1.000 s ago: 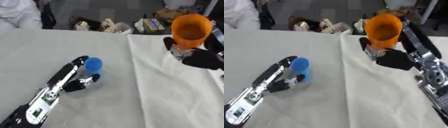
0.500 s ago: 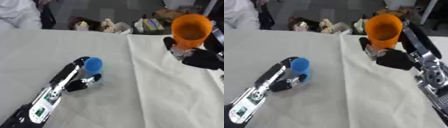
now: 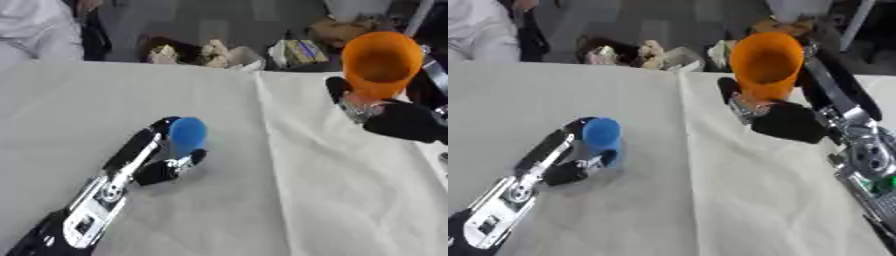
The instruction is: Pour the contents of one cup into another cup.
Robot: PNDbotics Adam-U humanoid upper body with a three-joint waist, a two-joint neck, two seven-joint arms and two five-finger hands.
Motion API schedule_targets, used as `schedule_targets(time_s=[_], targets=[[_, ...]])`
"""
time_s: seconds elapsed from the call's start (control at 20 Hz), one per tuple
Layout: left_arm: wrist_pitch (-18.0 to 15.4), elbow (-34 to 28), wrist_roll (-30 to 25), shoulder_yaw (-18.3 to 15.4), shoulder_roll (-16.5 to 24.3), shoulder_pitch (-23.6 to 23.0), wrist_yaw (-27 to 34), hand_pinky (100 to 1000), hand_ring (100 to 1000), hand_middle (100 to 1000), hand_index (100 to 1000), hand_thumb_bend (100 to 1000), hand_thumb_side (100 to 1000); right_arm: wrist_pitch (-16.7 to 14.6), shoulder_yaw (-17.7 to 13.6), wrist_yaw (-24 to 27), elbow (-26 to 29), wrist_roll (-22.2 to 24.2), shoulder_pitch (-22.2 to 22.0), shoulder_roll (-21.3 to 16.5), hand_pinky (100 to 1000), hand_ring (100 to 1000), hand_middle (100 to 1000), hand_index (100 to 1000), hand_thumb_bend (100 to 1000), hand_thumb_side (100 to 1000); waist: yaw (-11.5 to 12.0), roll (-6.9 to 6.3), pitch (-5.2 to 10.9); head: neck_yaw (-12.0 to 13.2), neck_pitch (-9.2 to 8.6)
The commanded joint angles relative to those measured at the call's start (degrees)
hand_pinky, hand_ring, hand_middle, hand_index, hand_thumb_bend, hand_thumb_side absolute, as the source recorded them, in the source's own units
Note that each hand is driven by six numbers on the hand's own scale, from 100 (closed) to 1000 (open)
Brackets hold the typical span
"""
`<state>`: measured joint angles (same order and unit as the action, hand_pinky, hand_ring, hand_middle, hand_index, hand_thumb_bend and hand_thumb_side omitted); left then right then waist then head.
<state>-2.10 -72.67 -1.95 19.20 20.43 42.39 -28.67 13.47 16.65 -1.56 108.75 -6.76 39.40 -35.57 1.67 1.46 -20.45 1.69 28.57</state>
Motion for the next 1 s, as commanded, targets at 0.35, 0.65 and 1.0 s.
schedule_targets(time_s=[0.35,0.65,1.0], targets=[[-0.8,-0.1,0.9,-0.2,-0.6,1.5,0.4,871,854,933,902,538,890,0.1,-0.5,0.4,0.4,-0.1,1.2,-0.7,279,542,634,578,100,325,-0.2,0.88,0.52,0.3,-0.77],[-0.9,0.4,1.3,-0.3,-1.1,1.8,1.0,854,839,924,887,527,886,0.1,-0.5,0.4,0.4,-0.1,1.3,-0.7,279,542,634,578,100,323,-0.3,0.86,0.49,0.4,-0.95],[-0.6,1.6,1.7,-0.5,-1.6,2.0,0.4,840,835,919,884,521,877,0.1,-0.4,0.7,0.3,-0.1,1.5,-0.5,273,540,633,575,100,320,-0.4,0.83,0.37,0.6,-1.21]])
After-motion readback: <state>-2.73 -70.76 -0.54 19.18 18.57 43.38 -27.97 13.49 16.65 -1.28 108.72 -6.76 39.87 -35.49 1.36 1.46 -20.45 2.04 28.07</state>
